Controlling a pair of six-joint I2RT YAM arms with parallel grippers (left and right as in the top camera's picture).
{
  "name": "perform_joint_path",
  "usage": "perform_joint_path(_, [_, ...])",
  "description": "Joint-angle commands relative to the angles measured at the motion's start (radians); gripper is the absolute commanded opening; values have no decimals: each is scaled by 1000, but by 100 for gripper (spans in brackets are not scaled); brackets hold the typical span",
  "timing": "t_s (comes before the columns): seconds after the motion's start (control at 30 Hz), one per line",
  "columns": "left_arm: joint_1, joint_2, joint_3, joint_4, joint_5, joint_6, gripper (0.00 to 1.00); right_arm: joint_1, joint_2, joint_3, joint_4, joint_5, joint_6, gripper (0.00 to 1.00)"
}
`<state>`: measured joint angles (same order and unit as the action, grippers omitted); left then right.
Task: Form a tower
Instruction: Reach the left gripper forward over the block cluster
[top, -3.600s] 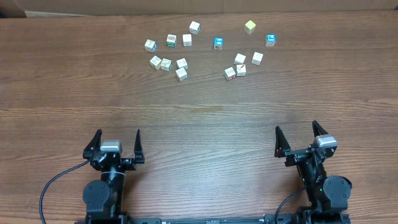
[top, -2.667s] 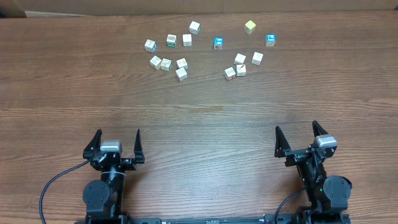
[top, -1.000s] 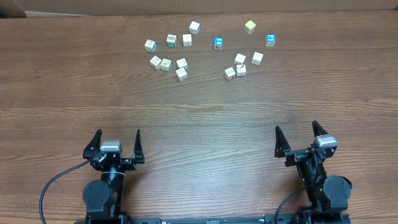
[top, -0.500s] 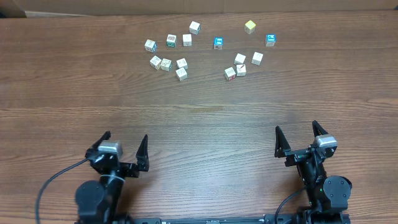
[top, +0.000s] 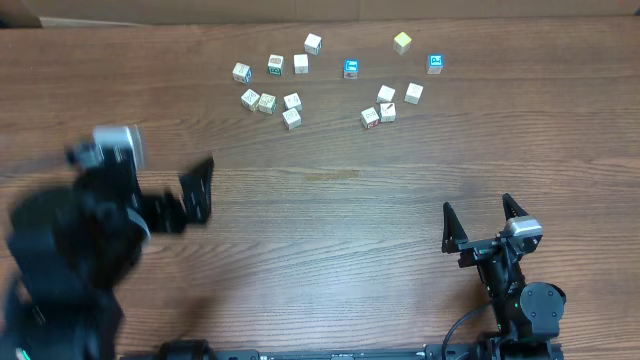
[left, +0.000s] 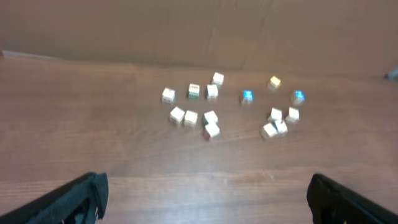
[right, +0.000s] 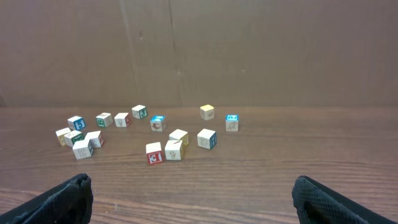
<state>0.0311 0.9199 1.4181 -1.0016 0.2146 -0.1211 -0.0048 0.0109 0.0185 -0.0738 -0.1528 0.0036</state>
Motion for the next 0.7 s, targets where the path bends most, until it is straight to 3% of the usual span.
perform_joint_path(0.0, [-10,254,337,-155,23,-5,100,6,-8,-10,4,2,-5,100])
perform_joint_path(0.17, [-23,596,768,-380,23,33,100,5,-8,-10,4,2,-5,100])
perform_joint_path(0.3, [-26,821,1012,-488,24,55,100,6,-8,-10,4,2,-5,100])
perform_joint_path(0.37, [-26,945,1082,-502,37,54,99,6,-8,-10,4,2,-5,100])
perform_joint_path(0.67, [-38,1186,1084,-367,113,-11,100,6,-8,-10,4,2,-5,100])
